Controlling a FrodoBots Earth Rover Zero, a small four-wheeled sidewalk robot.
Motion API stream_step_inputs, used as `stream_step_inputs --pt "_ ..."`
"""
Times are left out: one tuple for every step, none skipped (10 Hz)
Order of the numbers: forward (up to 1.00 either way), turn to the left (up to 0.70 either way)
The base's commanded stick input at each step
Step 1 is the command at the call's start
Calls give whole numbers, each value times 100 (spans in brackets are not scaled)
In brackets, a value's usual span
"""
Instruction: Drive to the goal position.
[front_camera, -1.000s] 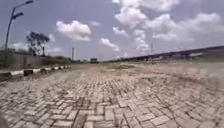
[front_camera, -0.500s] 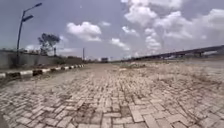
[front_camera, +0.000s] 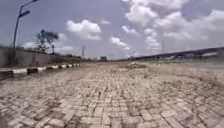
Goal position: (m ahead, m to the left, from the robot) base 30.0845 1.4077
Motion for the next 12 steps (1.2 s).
stream_step_inputs --pt "85 0" --pt "85 0" --pt "85 0" --pt "85 0" --pt "85 0" --pt "85 0" --pt "85 0" --pt "85 0" --pt "85 0" --pt "85 0" --pt "85 0" --pt "85 0"
